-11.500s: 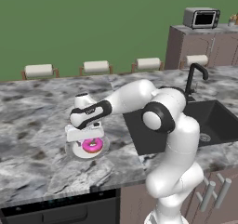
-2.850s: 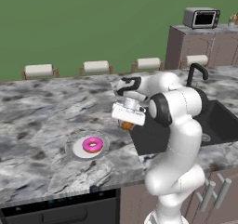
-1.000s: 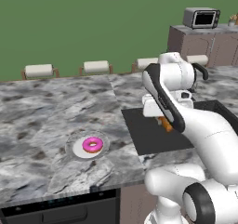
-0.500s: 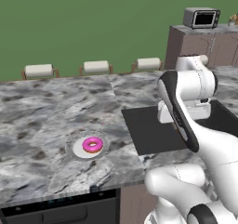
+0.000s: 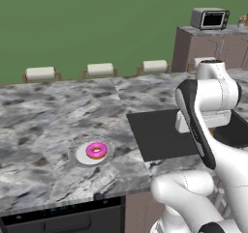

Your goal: Place the pastries on the plates.

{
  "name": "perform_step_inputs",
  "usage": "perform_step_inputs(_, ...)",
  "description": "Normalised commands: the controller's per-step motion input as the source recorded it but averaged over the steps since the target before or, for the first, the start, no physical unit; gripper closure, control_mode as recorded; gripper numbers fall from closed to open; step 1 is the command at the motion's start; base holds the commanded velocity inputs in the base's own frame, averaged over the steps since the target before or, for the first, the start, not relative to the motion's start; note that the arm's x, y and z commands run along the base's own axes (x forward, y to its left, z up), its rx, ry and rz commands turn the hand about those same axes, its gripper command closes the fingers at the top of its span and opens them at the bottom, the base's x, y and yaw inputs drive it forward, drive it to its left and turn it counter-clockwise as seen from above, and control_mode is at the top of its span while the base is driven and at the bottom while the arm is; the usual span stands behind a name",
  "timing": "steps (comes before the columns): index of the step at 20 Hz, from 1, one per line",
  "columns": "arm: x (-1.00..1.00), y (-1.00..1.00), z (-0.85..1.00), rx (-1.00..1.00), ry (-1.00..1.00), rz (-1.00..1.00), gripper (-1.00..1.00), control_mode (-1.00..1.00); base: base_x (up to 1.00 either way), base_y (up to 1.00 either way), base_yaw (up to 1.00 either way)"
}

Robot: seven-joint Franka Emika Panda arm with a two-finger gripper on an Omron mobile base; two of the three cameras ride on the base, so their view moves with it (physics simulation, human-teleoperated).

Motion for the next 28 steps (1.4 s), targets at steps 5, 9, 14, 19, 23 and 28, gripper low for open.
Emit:
perform_step_inputs(5, 0.00, 0.00, 0.00, 0.00, 0.01, 0.01, 1.00, -1.00, 0.00, 0.00, 0.00)
perform_step_inputs(9, 0.00, 0.00, 0.00, 0.00, 0.00, 0.00, 1.00, -1.00, 0.00, 0.00, 0.00)
perform_step_inputs(14, 0.00, 0.00, 0.00, 0.00, 0.00, 0.00, 1.00, 1.00, -0.04, 0.00, 0.00)
perform_step_inputs(19, 0.00, 0.00, 0.00, 0.00, 0.00, 0.00, 1.00, 1.00, -0.83, -0.50, -0.08)
perform_step_inputs(23, 0.00, 0.00, 0.00, 0.00, 0.00, 0.00, 1.00, 1.00, -0.36, -0.97, -0.17)
perform_step_inputs(28, 0.00, 0.00, 0.00, 0.00, 0.00, 0.00, 1.00, 1.00, 0.14, -1.00, -0.01)
